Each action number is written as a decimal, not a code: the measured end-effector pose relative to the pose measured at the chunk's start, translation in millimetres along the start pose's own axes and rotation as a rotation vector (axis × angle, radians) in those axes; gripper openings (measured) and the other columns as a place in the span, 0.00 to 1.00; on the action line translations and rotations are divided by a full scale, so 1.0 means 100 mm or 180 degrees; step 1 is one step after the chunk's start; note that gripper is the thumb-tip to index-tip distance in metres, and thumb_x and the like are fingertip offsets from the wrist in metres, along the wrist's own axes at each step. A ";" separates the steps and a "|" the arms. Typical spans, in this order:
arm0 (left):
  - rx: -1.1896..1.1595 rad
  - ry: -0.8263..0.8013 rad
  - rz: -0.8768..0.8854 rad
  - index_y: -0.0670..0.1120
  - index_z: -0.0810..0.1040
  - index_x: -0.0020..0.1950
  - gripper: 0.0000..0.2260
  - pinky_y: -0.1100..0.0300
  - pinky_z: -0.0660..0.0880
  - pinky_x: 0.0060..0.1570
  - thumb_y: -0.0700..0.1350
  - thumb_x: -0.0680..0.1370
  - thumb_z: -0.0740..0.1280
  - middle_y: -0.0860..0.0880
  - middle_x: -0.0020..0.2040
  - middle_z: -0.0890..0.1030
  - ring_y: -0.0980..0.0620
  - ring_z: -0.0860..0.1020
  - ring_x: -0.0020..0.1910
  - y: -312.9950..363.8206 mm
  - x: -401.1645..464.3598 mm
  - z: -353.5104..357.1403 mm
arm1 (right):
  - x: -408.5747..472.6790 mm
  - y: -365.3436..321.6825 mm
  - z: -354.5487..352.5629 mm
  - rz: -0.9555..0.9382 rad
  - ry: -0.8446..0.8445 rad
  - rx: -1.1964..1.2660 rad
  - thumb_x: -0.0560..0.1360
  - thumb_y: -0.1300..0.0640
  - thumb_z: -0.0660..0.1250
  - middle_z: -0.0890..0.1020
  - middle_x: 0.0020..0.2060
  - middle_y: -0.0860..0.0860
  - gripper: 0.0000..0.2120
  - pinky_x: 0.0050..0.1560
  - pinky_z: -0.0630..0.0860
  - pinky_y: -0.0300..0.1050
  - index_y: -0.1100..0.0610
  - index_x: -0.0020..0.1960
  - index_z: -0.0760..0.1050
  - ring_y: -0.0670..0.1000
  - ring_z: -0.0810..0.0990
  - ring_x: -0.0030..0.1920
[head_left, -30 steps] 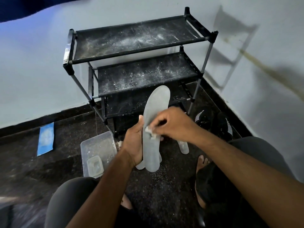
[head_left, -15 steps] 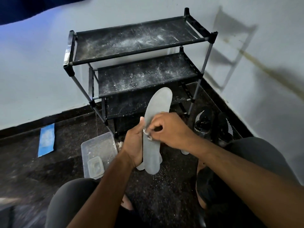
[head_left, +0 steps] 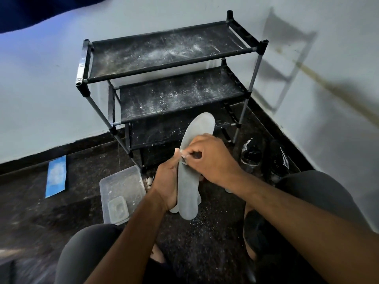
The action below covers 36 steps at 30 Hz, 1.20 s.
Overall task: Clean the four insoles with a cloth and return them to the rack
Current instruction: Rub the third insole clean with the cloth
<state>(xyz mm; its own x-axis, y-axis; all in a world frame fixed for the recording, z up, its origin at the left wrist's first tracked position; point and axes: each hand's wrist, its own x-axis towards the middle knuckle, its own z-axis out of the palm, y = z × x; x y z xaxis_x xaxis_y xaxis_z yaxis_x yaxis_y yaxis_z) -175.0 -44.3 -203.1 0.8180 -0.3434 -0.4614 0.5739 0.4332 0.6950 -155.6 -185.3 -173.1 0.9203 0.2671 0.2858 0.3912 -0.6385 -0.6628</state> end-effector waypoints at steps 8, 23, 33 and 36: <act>0.0352 -0.0023 -0.0116 0.40 0.78 0.69 0.29 0.47 0.76 0.53 0.61 0.84 0.54 0.30 0.58 0.81 0.44 0.82 0.43 -0.01 0.01 -0.04 | 0.24 0.30 -0.48 0.0901 0.1439 0.0295 0.73 0.60 0.74 0.85 0.46 0.47 0.07 0.54 0.79 0.44 0.54 0.50 0.85 0.43 0.82 0.47; 0.0123 0.0112 0.0020 0.40 0.78 0.69 0.28 0.47 0.79 0.51 0.61 0.85 0.53 0.33 0.57 0.82 0.41 0.81 0.46 0.02 0.03 -0.07 | 0.17 0.21 -0.34 0.0600 0.0577 0.0312 0.71 0.58 0.76 0.84 0.44 0.47 0.07 0.47 0.79 0.38 0.56 0.49 0.85 0.42 0.81 0.44; 0.0227 -0.0019 0.0027 0.45 0.87 0.59 0.28 0.47 0.78 0.56 0.61 0.84 0.52 0.33 0.59 0.82 0.41 0.81 0.52 0.04 0.02 -0.02 | 0.15 0.39 -0.31 0.0448 0.0749 -0.0211 0.75 0.59 0.72 0.79 0.44 0.50 0.11 0.48 0.76 0.36 0.56 0.57 0.82 0.48 0.78 0.45; 0.0146 -0.0018 0.0010 0.45 0.87 0.59 0.28 0.46 0.78 0.56 0.61 0.84 0.53 0.34 0.59 0.82 0.41 0.81 0.52 0.03 0.03 -0.04 | 0.14 0.34 -0.28 0.0369 0.0731 -0.0128 0.74 0.60 0.73 0.82 0.43 0.51 0.07 0.50 0.79 0.43 0.57 0.52 0.84 0.48 0.80 0.44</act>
<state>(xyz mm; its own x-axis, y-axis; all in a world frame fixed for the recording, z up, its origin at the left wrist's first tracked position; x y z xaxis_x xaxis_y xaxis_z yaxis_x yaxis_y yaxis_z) -170.9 -40.7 -204.5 0.8196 -0.3468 -0.4561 0.5687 0.3957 0.7211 -130.0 -223.4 -172.0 0.9318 0.0225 0.3624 0.2785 -0.6847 -0.6735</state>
